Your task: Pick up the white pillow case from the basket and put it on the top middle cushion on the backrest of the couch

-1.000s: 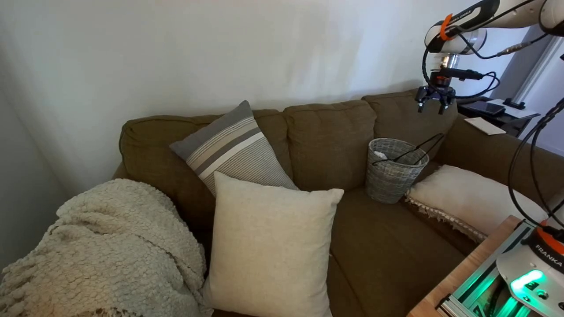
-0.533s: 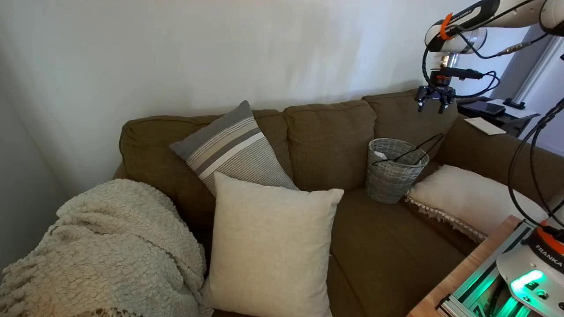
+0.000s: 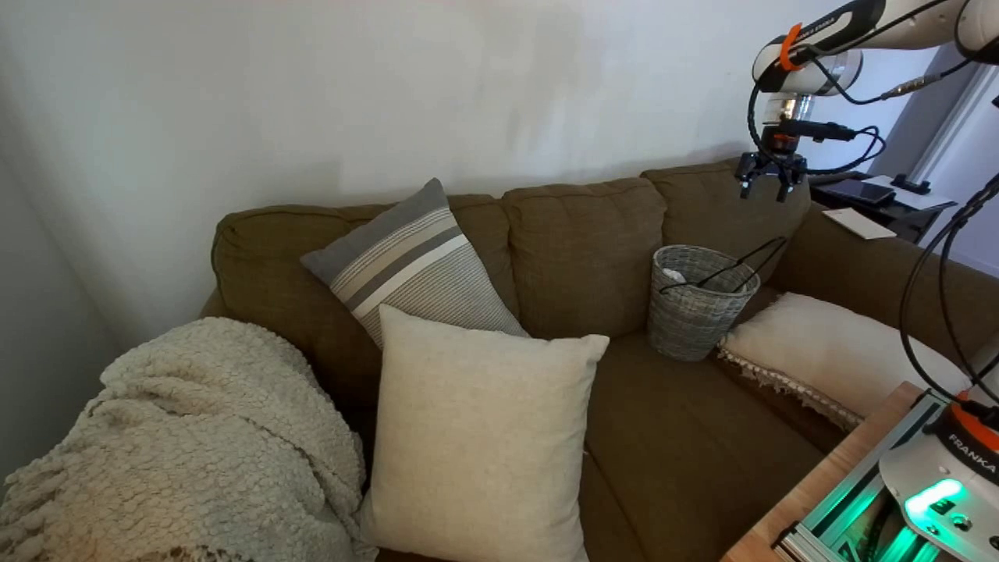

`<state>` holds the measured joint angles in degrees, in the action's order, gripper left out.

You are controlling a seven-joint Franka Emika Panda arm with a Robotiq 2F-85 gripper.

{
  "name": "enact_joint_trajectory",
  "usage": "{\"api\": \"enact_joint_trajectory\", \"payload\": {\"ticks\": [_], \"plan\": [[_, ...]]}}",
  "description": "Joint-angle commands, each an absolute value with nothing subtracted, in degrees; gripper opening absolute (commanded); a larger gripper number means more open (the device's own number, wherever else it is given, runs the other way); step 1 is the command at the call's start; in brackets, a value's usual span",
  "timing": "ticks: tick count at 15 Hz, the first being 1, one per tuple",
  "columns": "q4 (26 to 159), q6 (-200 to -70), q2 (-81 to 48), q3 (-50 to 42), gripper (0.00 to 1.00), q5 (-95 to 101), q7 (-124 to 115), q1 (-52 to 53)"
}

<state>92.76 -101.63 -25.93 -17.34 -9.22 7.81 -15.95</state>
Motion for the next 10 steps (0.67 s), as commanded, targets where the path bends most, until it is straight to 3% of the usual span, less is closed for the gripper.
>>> {"api": "enact_joint_trajectory", "payload": {"ticks": [1, 4, 10], "plan": [[92.4, -101.5, -25.8, -15.2, 1.0, -8.3, 7.3, -17.8], [91.0, -102.8, -27.5, -14.7, 1.0, -9.7, 7.1, -18.6], [74.8, -99.8, -41.9, -11.5, 1.0, -11.1, 10.6, -23.8]]}}
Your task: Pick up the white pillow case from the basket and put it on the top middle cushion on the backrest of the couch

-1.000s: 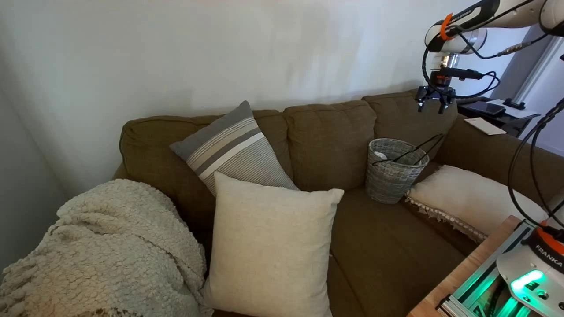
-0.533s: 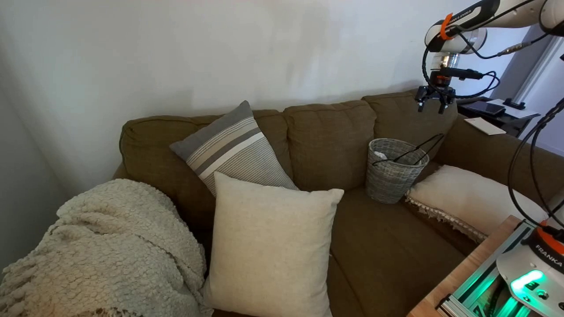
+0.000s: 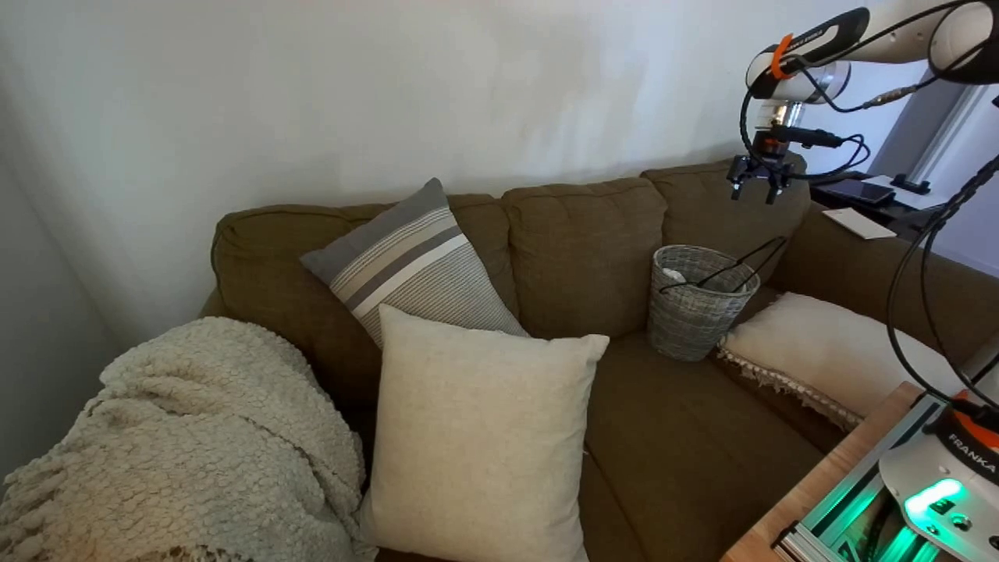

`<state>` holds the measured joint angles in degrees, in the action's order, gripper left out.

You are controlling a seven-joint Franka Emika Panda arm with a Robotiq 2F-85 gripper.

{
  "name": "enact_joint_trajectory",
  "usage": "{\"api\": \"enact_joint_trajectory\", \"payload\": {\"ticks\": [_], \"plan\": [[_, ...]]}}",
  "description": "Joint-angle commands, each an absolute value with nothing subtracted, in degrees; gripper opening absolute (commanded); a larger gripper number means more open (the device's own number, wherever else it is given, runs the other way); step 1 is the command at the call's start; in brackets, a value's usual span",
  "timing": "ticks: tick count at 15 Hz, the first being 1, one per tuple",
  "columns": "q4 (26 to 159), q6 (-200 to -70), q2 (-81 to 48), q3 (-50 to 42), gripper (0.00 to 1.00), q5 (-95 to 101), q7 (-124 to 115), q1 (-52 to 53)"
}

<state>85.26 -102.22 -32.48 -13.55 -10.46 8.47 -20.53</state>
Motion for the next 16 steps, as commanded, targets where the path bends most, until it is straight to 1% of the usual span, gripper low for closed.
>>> {"api": "enact_joint_trajectory", "payload": {"ticks": [1, 6, 8, 9, 10, 16], "plan": [[72.3, -100.1, -44.8, -10.8, 1.0, -10.2, 12.0, -24.2], [64.9, -105.1, -55.6, -7.3, 1.0, -9.2, 17.0, -24.6], [65.7, -110.0, -57.2, -6.5, 1.0, -9.8, 16.2, -24.5], [65.1, -110.1, -58.2, -6.3, 1.0, -9.5, 15.8, -24.4], [67.9, -109.6, -55.7, -7.3, 1.0, -10.0, 16.0, -23.4], [67.6, -110.0, -56.0, -7.3, 1.0, -10.0, 16.0, -23.2]]}}
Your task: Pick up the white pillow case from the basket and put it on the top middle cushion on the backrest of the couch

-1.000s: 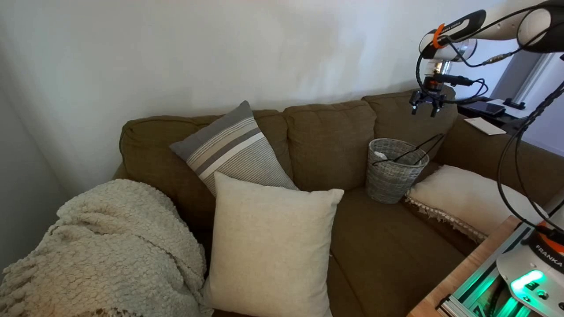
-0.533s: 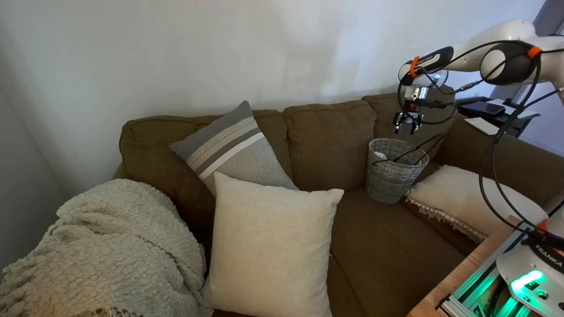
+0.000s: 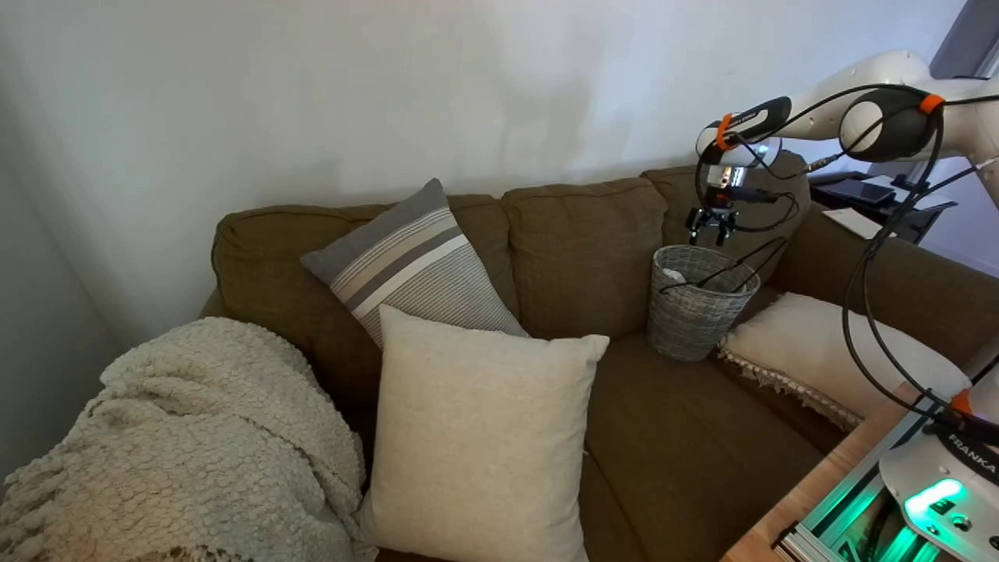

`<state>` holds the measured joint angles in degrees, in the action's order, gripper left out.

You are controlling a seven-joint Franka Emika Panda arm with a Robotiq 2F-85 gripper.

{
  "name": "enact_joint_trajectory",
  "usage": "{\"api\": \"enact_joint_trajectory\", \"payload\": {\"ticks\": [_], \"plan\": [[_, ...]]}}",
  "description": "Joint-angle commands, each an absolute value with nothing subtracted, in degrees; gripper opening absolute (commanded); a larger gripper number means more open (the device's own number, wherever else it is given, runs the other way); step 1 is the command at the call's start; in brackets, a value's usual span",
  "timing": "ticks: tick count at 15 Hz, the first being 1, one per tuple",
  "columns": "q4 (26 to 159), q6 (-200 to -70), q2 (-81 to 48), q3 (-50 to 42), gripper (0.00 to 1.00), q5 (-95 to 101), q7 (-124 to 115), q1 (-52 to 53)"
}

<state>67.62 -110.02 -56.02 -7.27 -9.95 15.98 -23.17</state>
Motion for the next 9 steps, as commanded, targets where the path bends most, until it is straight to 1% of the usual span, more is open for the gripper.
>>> {"api": "enact_joint_trajectory", "payload": {"ticks": [1, 6, 9], "plan": [[68.2, -111.7, -56.1, -6.4, 1.0, -11.1, 16.7, -23.6], [77.1, -124.5, -54.9, -5.9, 1.0, -15.8, 12.9, -24.0], [84.8, -135.9, -54.1, -5.0, 1.0, -17.9, 15.7, -24.3]]}}
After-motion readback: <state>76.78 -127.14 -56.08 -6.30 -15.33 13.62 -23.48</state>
